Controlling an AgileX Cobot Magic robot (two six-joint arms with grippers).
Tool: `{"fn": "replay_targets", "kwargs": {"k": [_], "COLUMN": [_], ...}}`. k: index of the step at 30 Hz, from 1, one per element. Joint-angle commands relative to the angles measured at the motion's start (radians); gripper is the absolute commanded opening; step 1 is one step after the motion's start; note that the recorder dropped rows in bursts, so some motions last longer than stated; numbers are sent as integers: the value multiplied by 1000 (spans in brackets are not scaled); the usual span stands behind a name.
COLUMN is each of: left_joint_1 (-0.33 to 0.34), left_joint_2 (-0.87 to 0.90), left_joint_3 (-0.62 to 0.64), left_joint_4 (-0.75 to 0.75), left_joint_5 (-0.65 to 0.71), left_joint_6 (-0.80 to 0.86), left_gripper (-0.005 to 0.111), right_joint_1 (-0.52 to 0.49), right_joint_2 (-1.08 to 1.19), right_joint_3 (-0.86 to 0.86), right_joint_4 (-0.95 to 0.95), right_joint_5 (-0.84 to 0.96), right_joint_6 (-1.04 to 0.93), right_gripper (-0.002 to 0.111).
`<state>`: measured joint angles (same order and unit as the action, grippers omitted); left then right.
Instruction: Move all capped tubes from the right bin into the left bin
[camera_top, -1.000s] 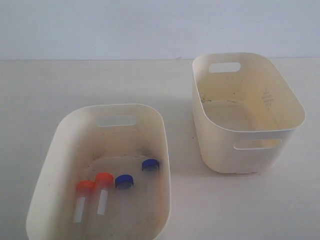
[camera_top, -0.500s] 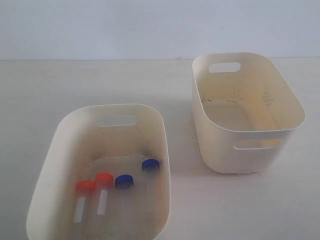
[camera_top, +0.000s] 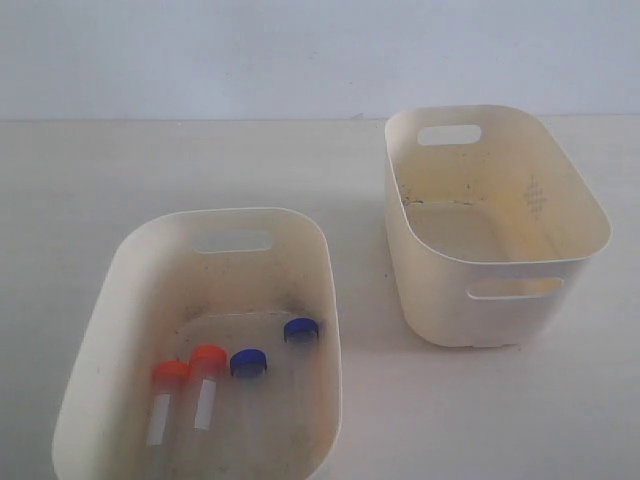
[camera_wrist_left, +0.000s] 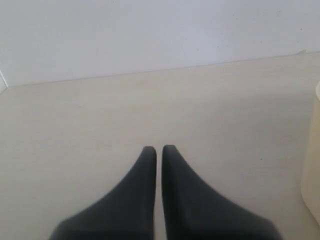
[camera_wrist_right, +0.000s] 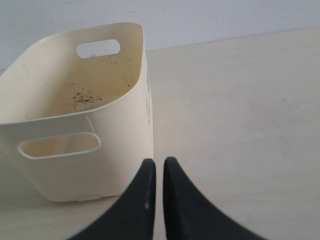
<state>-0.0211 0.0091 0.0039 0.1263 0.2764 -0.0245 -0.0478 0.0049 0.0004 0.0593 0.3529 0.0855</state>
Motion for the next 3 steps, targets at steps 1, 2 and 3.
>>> {"fn": "replay_targets", "kwargs": {"k": [1,2,3], "left_joint_1": [1,1,1], "left_joint_2": [-2,-2,-2], "left_joint_3": [-4,-4,-4], "left_joint_4": [-7,-7,-7], "left_joint_5": [-15,-15,-15], "left_joint_6": [-12,-12,-12], "left_gripper": [4,4,4], "right_joint_1": [-3,-3,-3], "right_joint_2": [-5,-5,-5], "right_joint_3": [0,0,0], "right_joint_4": [-5,-5,-5], "right_joint_5": [-3,-3,-3], "right_joint_6": [-8,-8,-8], "right_gripper": [5,5,5]}}
